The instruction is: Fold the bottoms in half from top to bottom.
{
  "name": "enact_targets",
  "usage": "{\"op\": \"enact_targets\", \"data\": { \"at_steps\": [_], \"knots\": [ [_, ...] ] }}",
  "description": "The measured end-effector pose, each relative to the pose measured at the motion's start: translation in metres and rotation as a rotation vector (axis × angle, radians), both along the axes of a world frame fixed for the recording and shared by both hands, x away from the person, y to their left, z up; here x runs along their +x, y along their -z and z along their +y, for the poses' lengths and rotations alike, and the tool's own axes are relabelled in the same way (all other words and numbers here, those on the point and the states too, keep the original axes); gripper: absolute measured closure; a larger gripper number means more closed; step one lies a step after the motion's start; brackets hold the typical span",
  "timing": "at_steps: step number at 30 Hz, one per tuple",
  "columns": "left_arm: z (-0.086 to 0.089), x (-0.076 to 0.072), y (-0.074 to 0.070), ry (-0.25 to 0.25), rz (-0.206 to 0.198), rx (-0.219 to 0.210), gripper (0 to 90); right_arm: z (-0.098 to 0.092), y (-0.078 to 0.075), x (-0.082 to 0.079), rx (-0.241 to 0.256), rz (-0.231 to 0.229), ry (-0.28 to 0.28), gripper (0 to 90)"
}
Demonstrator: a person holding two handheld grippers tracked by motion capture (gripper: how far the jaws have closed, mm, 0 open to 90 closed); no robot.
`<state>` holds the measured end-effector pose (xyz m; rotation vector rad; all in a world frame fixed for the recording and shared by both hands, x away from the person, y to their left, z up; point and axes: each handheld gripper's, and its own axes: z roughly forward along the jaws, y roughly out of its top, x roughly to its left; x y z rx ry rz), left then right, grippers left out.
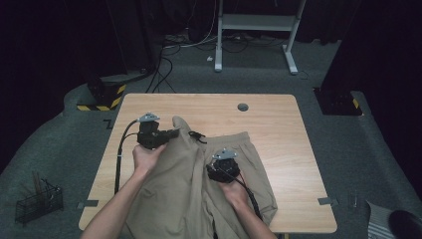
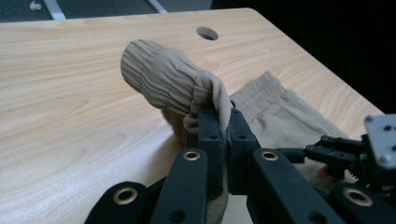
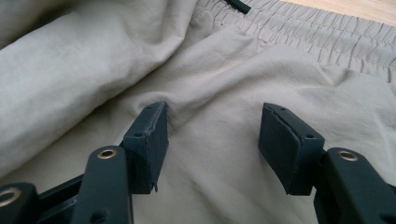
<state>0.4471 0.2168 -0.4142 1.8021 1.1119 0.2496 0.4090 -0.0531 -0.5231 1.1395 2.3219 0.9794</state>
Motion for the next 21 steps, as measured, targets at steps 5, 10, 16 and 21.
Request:
{"op": "enact_targets", "data": {
  "at_steps": [5, 10, 16, 21],
  "knots": [
    [-0.003, 0.001, -0.004, 0.007, -0.007, -0.011, 87.4, 0.001, -0.005, -0.001, 0.013, 0.021, -0.027, 40.6],
    [-0.003, 0.001, -0.004, 0.01, -0.008, -0.021, 87.4, -0.012, -0.015, -0.016, 0.034, 0.006, -0.07, 40.8],
    [-0.006, 0.005, -0.003, 0.019, -0.002, -0.046, 87.4, 0.005, -0.001, -0.02, -0.01, 0.008, -0.105, 40.8],
    [-0.013, 0.016, -0.014, 0.042, -0.011, -0.017, 87.5, 0.03, 0.001, -0.004, -0.002, -0.005, -0.099, 40.5]
  ]
}}
